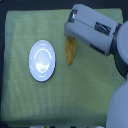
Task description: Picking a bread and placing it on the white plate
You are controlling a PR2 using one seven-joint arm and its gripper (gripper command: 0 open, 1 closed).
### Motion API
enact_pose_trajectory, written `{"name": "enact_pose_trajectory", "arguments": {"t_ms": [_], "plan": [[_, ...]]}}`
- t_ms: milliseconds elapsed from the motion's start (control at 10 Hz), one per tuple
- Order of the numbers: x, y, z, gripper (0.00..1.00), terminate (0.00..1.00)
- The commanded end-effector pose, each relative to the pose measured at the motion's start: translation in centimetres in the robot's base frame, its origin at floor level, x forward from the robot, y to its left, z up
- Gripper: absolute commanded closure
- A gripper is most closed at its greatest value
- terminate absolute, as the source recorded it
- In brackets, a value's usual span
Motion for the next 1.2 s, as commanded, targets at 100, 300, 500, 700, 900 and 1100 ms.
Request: {"name": "enact_pose_trajectory", "arguments": {"t_ms": [100, 300, 500, 700, 900, 1100], "plan": [[0.6, -0.5, 2.1, 1.00, 0.00], [0.9, -1.2, 3.7, 1.00, 0.00], [0.8, -1.4, 5.6, 1.00, 0.00], [0.3, -0.8, 8.6, 1.00, 0.00], [-0.5, 0.5, 10.1, 1.00, 0.00], [-2.2, 3.5, 10.7, 1.00, 0.00]]}}
